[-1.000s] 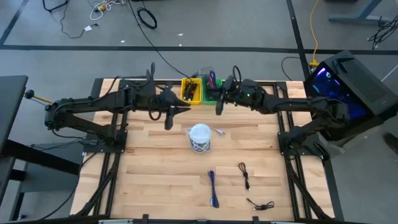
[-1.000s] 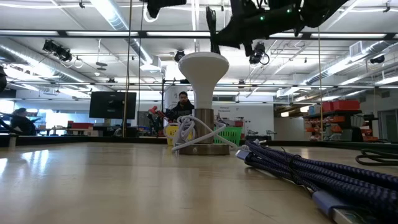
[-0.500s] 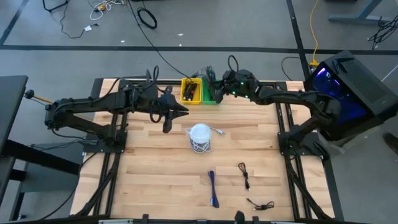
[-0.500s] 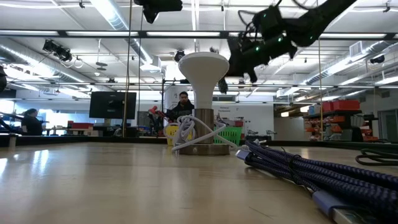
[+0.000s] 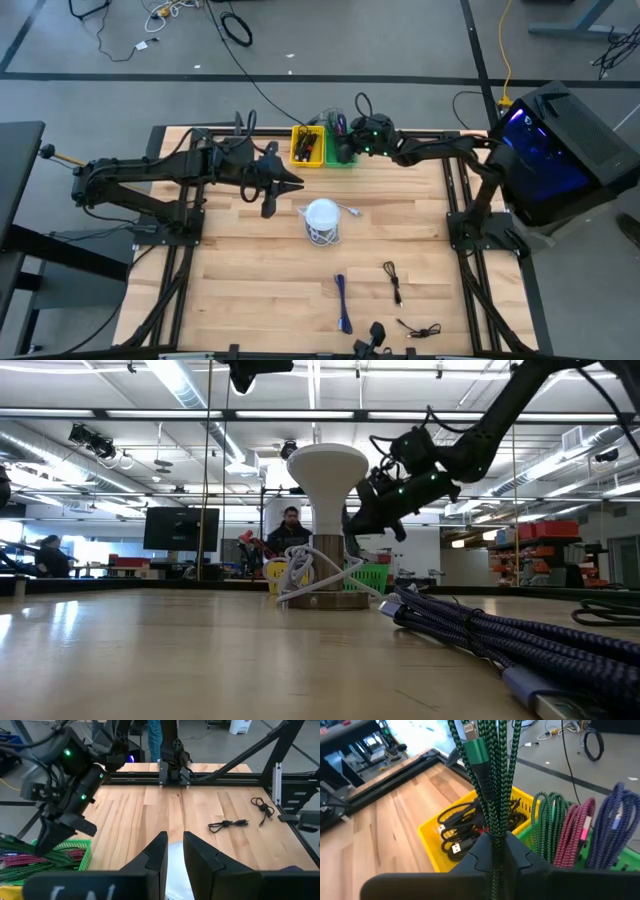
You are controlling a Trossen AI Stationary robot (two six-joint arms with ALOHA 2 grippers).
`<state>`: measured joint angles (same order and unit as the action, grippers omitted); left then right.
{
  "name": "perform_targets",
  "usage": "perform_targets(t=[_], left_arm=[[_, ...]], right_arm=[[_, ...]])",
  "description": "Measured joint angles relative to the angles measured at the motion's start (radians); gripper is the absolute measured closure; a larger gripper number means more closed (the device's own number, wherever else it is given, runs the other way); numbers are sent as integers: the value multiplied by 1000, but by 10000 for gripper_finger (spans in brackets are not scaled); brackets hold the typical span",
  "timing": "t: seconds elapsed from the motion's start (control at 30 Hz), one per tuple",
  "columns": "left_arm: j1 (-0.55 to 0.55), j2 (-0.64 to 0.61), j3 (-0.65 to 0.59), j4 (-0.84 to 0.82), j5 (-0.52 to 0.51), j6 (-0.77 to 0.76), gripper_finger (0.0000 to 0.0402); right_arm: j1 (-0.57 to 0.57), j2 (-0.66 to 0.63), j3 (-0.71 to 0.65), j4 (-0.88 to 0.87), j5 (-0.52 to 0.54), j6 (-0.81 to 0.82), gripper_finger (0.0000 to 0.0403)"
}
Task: Pick & Place USB Port
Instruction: Put the green charger cable into the green bin, then put the black charger cable into the yellow bin
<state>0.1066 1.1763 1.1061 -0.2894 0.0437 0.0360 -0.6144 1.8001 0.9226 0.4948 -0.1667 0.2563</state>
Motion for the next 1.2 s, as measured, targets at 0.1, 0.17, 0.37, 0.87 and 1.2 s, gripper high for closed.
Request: perform_targets(t=[0.1, 0.17, 0.37, 0.87, 1.2], left_arm=[[0, 1, 0, 0, -3, 0, 337], [0, 3, 0, 0, -3, 0, 337], [0, 3, 0, 0, -5, -6, 337], [1, 3, 0, 0, -5, -6, 337], [1, 3, 0, 0, -5, -6, 337]], right_arm=[[0, 39, 0, 56, -3, 18, 392], [0, 61, 0, 79, -8, 23, 392], [-9, 78, 0, 85, -9, 24, 392], [-9, 135, 0, 79, -9, 52, 381], [-9, 135, 0, 95, 26, 46, 279]])
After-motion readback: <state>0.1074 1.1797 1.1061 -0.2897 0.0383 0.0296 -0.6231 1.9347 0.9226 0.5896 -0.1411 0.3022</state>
